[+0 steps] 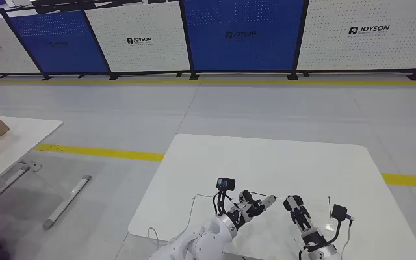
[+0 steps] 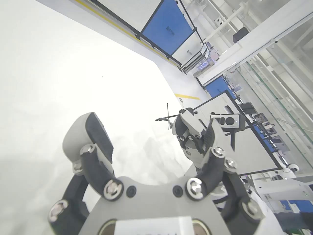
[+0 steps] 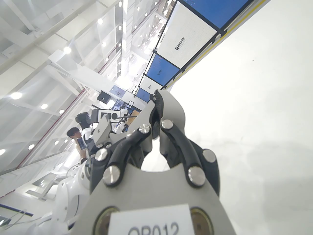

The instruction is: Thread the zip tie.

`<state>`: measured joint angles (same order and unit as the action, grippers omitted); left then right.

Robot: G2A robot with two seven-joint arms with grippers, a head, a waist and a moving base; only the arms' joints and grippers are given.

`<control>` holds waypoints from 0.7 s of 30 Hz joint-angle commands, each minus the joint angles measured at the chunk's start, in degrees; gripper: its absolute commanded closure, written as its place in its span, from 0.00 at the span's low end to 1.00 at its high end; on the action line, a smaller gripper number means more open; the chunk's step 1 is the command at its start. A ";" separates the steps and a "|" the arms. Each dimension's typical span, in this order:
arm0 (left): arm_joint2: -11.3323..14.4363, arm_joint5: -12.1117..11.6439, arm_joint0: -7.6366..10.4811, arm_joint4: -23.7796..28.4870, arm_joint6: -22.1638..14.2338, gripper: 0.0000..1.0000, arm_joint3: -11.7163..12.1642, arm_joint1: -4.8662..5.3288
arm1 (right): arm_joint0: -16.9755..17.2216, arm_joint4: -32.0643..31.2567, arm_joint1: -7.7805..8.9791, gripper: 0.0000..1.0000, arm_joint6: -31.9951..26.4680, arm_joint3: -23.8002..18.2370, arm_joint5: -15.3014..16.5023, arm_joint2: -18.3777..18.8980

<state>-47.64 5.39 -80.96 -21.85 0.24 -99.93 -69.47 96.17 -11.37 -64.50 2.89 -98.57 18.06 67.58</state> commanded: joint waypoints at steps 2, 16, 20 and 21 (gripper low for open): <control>0.15 -0.39 0.19 -0.98 -0.44 0.00 0.29 0.02 | 0.00 0.01 0.00 1.00 0.00 0.00 0.00 0.00; 1.70 2.36 1.07 -5.58 -0.48 0.62 0.68 -0.73 | -0.22 -2.14 -0.61 1.00 0.00 0.23 -0.68 -0.19; 1.69 2.81 1.46 -5.46 -0.65 0.67 0.73 -0.97 | -0.22 -2.68 -0.81 1.00 -0.01 0.47 -0.57 -0.27; 1.68 2.87 1.48 -5.44 -0.71 0.66 0.74 -1.01 | -0.23 -2.77 -0.85 1.00 -0.02 0.55 -0.52 -0.27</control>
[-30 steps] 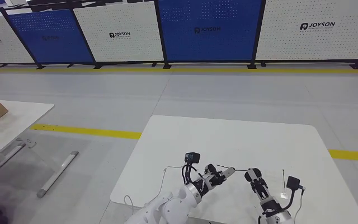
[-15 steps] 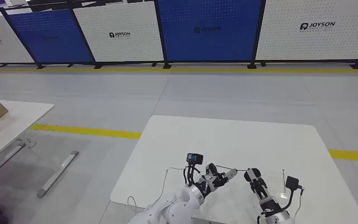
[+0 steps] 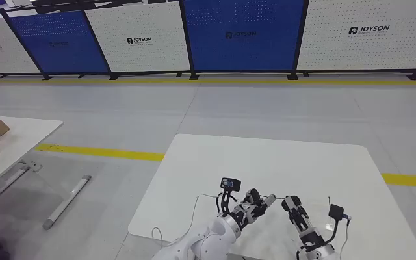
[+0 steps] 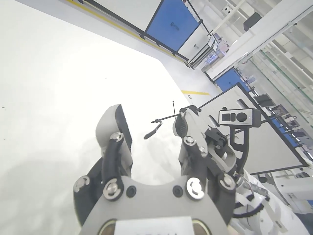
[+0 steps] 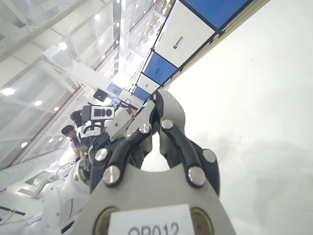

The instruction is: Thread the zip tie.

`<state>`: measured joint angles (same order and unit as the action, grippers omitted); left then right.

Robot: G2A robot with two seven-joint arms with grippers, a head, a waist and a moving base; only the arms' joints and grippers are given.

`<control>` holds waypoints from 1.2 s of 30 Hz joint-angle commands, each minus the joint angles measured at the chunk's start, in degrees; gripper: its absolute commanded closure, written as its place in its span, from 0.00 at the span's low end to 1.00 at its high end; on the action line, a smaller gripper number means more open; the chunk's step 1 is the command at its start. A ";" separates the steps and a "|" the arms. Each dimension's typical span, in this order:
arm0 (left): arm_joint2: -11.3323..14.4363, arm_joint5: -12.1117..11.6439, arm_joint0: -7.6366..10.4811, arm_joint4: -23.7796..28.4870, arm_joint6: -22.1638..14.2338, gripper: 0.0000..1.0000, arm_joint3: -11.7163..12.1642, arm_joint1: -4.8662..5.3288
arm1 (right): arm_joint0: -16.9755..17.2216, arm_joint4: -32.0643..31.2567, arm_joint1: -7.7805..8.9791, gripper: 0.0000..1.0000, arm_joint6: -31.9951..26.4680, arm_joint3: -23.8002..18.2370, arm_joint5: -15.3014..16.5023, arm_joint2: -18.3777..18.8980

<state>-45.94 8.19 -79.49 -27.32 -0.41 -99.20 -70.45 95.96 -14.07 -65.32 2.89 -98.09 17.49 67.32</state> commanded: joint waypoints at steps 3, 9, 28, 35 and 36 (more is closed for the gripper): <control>-0.11 0.42 0.09 0.04 -0.35 0.67 0.06 -0.15 | -0.06 -0.29 -0.16 1.00 -0.14 0.23 0.20 0.05; -0.20 0.85 0.12 0.23 -1.19 0.69 0.32 -0.36 | 0.08 -0.82 -0.38 1.00 -0.26 0.39 0.90 0.23; -0.87 0.29 -0.38 0.33 -2.37 0.80 0.38 -0.75 | 0.73 -1.85 -1.04 1.00 -0.19 0.28 1.68 0.99; -0.91 0.50 -0.31 -0.02 -2.86 0.88 0.20 -0.92 | 0.90 -2.01 -1.24 1.00 -0.54 -0.02 1.83 1.32; -0.96 0.54 -0.30 0.00 -2.88 0.90 0.19 -0.94 | 0.94 -2.05 -1.26 1.00 -0.57 -0.07 1.86 1.38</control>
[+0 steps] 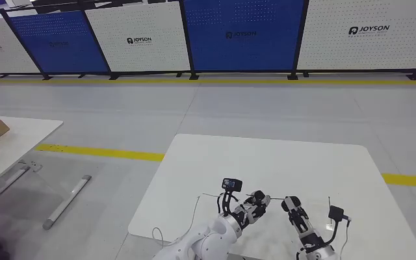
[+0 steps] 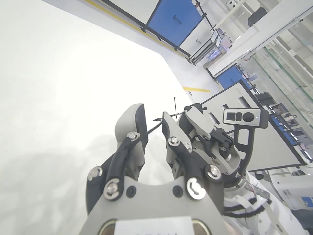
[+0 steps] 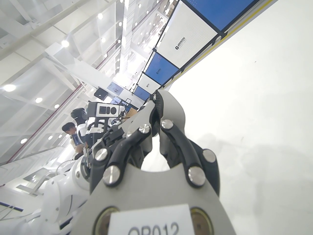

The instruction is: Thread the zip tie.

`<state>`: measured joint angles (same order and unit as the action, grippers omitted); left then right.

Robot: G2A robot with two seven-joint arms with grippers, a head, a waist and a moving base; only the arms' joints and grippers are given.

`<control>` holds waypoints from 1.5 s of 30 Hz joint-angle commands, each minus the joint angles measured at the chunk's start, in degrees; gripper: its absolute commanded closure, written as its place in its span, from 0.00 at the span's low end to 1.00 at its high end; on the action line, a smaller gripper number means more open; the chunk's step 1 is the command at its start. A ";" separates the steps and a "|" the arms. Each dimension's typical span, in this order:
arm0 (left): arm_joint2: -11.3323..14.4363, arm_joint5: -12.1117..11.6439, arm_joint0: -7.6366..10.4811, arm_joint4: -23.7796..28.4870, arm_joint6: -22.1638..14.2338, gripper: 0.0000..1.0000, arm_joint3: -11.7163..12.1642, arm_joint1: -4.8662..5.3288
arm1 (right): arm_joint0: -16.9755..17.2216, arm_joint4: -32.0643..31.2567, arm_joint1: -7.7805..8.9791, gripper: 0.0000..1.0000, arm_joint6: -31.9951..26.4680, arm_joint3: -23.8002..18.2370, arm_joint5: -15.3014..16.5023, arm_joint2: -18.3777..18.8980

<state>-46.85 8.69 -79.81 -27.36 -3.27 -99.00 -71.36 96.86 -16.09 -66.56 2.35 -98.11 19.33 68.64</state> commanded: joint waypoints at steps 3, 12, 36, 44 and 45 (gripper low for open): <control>-0.16 0.09 -0.02 -0.04 -0.08 0.98 -0.03 -0.08 | 0.14 -0.17 -0.10 1.00 -0.15 -0.12 0.09 0.22; -0.36 -0.61 -0.17 0.07 -0.84 1.00 -0.34 -0.21 | 0.19 -0.38 -0.32 1.00 -0.70 -0.12 0.11 0.58; -1.17 -1.32 -1.64 -1.40 -1.30 1.00 -1.49 -0.19 | 1.00 2.87 -0.50 1.00 -4.50 -2.04 0.15 1.86; -1.40 -1.78 -2.18 -1.56 -0.82 1.00 -1.81 -0.23 | 0.35 1.73 -0.67 0.84 -4.63 -0.28 0.14 1.66; -1.43 -1.76 -2.20 -1.58 -0.81 1.00 -1.80 -0.24 | 0.29 1.50 -0.69 0.78 -4.73 -0.19 0.07 1.61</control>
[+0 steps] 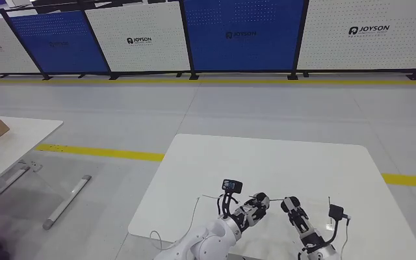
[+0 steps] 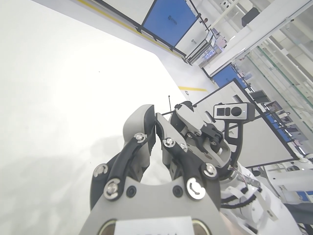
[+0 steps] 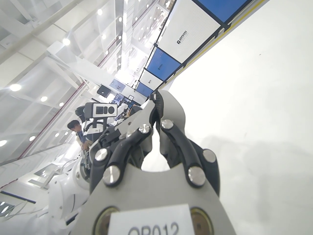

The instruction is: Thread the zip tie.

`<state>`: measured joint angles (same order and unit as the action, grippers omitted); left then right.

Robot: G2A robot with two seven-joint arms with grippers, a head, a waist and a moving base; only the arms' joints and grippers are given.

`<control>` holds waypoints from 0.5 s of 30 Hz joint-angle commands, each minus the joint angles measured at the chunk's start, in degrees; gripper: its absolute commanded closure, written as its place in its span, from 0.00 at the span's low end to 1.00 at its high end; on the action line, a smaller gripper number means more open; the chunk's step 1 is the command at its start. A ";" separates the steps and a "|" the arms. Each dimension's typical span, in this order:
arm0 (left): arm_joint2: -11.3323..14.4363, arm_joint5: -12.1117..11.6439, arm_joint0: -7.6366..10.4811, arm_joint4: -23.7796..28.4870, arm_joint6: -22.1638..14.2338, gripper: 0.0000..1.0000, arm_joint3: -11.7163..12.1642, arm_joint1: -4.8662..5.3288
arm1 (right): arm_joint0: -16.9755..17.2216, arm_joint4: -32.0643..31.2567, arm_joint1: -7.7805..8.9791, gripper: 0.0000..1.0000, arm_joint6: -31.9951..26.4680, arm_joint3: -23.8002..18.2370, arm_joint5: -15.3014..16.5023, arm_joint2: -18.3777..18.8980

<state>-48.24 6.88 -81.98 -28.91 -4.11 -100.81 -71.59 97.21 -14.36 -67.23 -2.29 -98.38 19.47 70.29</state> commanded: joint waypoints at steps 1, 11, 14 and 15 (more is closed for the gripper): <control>-0.07 0.08 -0.03 -0.08 0.06 1.00 0.06 -0.02 | -0.09 -0.38 -0.04 0.76 -0.09 0.12 -0.13 -0.07; -0.18 1.79 0.37 0.93 0.74 1.00 0.83 -0.44 | -0.05 -1.20 -0.26 0.76 -0.19 0.40 0.01 -0.08; -0.25 2.22 0.47 1.20 0.90 1.00 0.90 -0.56 | 0.01 -1.09 -0.28 0.78 -0.15 0.46 0.01 0.06; -0.28 2.30 0.48 1.29 0.95 1.00 0.89 -0.59 | 0.02 -1.05 -0.28 0.80 -0.16 0.48 0.01 0.10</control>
<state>-48.49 9.11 -81.51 -27.69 -3.20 -99.91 -72.15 97.22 -15.46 -67.51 -2.45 -97.92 19.48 70.35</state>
